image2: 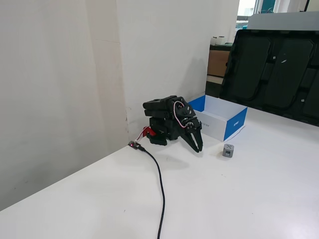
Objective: Pick the gray block and keep it in the box.
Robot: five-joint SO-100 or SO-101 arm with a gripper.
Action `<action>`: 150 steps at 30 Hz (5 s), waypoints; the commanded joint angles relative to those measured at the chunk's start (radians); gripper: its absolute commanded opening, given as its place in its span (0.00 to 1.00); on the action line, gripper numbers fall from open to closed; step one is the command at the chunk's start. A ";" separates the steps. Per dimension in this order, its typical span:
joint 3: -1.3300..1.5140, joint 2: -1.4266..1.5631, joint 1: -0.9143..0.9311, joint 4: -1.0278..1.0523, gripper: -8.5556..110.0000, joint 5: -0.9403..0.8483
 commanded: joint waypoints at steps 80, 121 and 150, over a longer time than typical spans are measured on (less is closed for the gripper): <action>-0.066 0.109 -0.092 0.006 0.07 -0.058; -0.592 -0.831 -0.235 -0.123 0.07 -0.006; -1.031 -1.549 -0.414 -0.058 0.22 -0.006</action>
